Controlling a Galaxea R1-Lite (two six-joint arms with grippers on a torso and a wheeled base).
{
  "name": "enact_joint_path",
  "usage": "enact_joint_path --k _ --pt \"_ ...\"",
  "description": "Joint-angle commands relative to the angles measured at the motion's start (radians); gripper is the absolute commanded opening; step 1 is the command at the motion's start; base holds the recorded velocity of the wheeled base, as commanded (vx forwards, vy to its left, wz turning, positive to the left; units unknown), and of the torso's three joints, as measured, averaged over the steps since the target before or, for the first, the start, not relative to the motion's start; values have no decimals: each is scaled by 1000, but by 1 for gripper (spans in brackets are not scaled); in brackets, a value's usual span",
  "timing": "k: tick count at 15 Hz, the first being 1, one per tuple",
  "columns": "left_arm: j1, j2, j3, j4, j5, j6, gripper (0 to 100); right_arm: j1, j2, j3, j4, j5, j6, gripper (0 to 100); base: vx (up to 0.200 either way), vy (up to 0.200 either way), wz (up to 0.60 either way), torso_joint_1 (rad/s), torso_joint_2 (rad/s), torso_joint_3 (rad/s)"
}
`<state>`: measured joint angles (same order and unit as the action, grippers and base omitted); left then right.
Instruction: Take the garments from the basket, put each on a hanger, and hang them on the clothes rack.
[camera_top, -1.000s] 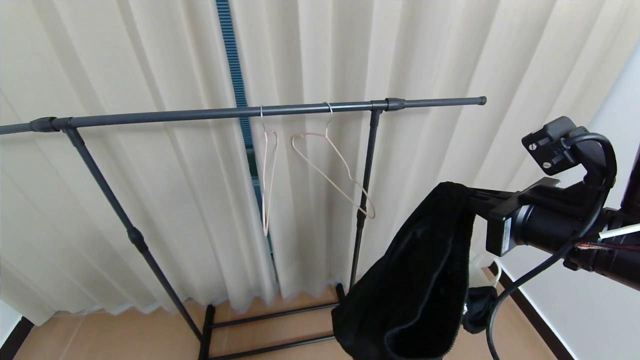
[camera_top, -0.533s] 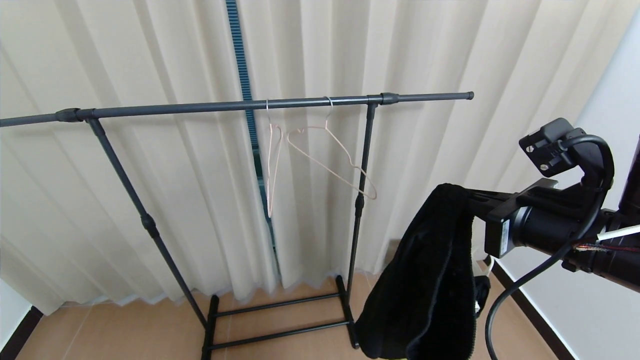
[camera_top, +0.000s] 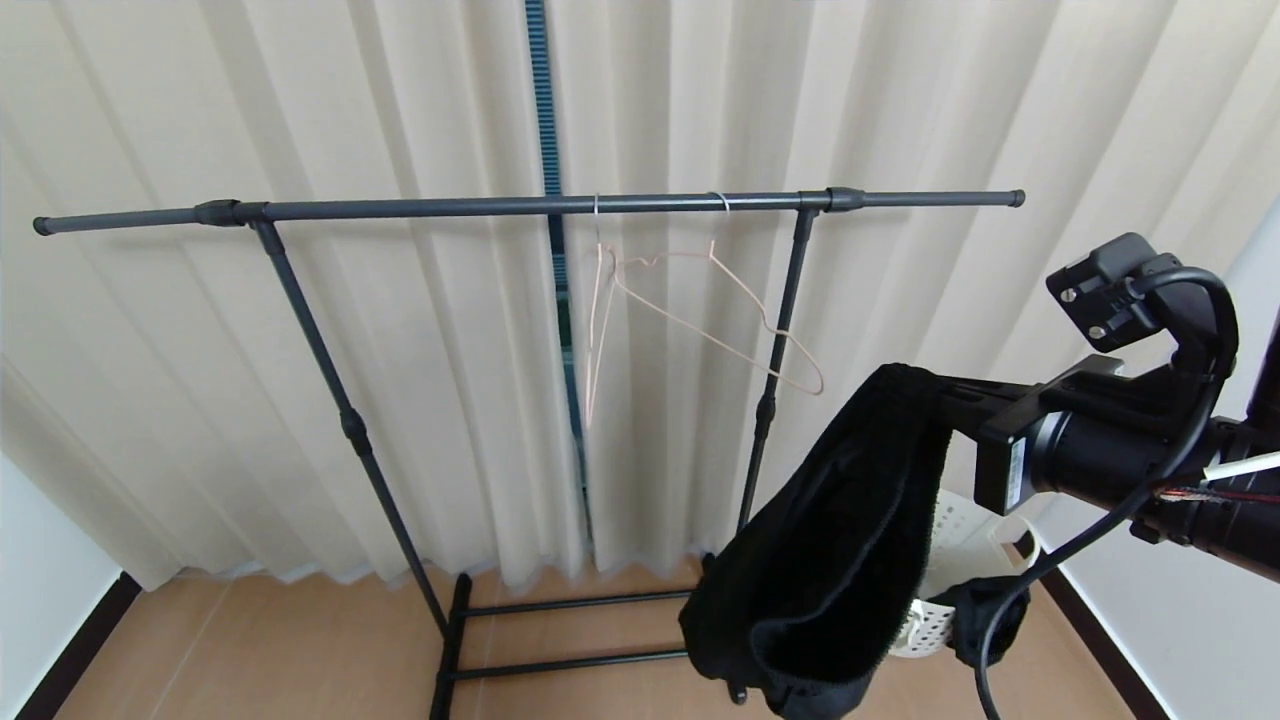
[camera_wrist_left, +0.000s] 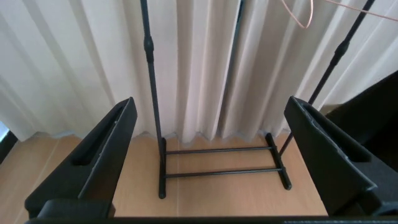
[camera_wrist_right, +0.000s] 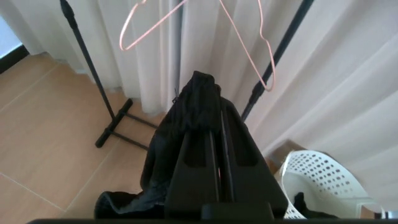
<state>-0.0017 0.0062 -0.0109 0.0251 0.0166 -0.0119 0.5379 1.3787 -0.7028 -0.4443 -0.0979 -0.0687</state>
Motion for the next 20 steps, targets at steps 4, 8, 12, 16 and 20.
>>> enact_joint_path --k 4,8,12,16,20 --pt "0 1 -1 4 -1 0 100 5 -36 22 6 -3 -37 0 0 0 0 0 0 0" --pt "8 90 -1 9 6 3 100 40 20 19 12 -31 -36 0 0 0 0 0 0 0" --pt "-38 522 -138 -63 -99 24 100 37 143 -115 10 -80 -17 0 0 0 0 0 0 0" --pt "-181 919 -347 -120 -221 -249 100 42 267 -221 2 -131 12 0 0 0 0 0 0 0" --pt "-469 1290 -577 -116 -199 -410 100 67 405 -371 10 -141 21 0 0 0 0 0 0 0"
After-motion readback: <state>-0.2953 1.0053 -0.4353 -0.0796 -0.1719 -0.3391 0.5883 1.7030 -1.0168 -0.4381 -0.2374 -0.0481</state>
